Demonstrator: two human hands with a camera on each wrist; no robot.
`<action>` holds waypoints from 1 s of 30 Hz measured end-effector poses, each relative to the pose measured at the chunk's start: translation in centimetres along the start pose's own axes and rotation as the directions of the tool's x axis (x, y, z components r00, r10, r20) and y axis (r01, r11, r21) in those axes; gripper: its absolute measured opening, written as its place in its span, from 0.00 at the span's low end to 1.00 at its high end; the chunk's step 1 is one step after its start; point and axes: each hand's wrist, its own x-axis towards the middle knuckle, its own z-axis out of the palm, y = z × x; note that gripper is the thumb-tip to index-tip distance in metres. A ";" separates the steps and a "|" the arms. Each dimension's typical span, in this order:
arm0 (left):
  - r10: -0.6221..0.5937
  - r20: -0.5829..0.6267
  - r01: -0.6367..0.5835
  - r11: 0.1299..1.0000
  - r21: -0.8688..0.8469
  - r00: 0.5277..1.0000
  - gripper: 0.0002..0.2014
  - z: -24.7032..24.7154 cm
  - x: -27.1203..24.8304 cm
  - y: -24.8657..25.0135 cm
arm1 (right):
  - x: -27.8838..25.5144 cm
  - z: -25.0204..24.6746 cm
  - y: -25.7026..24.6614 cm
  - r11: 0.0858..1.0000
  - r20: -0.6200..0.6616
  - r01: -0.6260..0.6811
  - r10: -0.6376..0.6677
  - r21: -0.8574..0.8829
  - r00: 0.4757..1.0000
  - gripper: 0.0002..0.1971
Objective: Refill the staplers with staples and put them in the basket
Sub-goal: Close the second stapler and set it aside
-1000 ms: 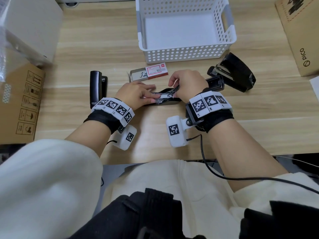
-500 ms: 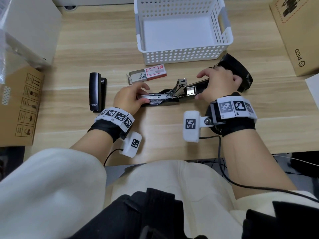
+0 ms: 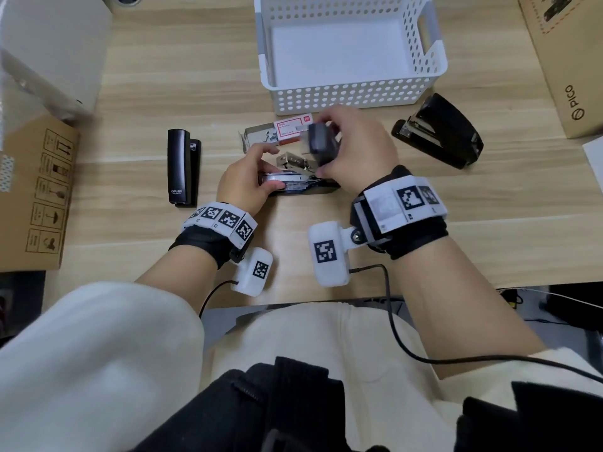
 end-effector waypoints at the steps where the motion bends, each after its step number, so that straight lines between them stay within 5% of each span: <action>1: -0.003 0.001 0.003 1.000 0.007 1.000 0.25 -0.1 0.0 0.0 | 0.2 0.6 -0.4 1.000 0.019 0.022 -0.022 -0.013 1.000 0.27; 7: -0.022 -0.009 0.021 0.996 -0.090 1.000 0.31 -0.3 -0.1 0.1 | 1.7 3.7 -0.7 0.983 0.201 0.112 -0.081 -0.148 0.976 0.24; 11: 0.028 -0.020 -0.028 0.999 -0.023 0.999 0.32 -1.5 -0.5 -0.7 | 2.2 4.0 1.9 0.989 0.261 -0.021 0.059 -0.145 0.963 0.26; 14: 0.080 -0.194 -0.053 0.988 0.143 0.978 0.31 -3.2 -0.5 -2.1 | 2.3 3.8 2.9 0.993 0.297 -0.060 0.087 -0.099 0.951 0.30; 18: -0.095 -0.445 0.187 0.968 0.168 0.890 0.36 -5.3 -0.2 -3.9 | 2.6 4.2 2.0 0.997 0.332 -0.047 0.065 -0.062 0.941 0.32; 23: -0.268 -0.354 0.319 0.943 0.096 0.896 0.45 -6.4 0.2 -6.6 | 3.0 6.4 -0.3 0.999 0.370 0.004 0.014 -0.046 0.929 0.31; 30: -0.354 -0.319 0.399 0.913 0.084 0.879 0.43 -8.0 0.9 -8.4 | 3.7 9.6 -3.0 0.996 0.333 0.049 -0.021 -0.077 0.943 0.26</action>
